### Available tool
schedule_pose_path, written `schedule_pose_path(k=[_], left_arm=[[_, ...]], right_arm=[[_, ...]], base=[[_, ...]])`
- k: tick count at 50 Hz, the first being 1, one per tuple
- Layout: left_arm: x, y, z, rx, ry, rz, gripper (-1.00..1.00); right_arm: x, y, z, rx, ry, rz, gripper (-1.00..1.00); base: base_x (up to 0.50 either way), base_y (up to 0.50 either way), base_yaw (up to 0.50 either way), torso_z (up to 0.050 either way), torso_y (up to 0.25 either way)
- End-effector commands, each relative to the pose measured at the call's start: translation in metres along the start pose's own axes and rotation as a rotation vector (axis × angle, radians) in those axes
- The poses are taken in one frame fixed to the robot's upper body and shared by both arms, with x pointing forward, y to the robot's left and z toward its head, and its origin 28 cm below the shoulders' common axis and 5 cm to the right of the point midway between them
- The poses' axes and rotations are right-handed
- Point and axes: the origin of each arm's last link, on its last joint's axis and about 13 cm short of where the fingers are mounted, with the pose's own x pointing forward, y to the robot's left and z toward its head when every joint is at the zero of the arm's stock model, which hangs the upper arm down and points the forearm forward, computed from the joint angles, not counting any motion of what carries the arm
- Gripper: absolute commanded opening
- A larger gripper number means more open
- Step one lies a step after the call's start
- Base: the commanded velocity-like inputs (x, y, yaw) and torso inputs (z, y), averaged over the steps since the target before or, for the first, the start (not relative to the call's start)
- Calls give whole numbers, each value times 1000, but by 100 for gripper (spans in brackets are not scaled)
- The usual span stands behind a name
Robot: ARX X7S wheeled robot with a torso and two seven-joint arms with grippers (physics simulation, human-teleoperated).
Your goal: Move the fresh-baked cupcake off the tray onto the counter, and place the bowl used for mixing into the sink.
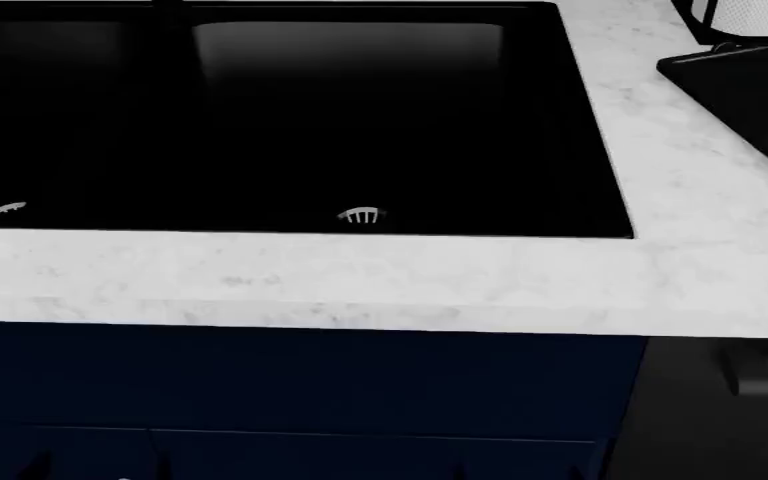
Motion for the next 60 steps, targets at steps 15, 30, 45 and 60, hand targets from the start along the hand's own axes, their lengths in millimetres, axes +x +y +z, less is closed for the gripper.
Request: schedule_pose_path(k=[15,30,45,60], left_arm=[[-1,1,-1,58,-40,11,100],[-8,3,3,68,-59,26,100],[-8,0,2,75,-50,5,100],[-8,-2,5,78,-48,-13,100]], right_arm=[[4,3,0,-19,22,-9,100],[-2,1,4,-23,9,-22,100],[-4,-2,4,-13,5,-19,100],[-5,0,12,5,-4,6,100]], base=[[0,0,0,13,12],[0,0,0,50,45],[0,0,0,50,45],[0,0,0,29,23]])
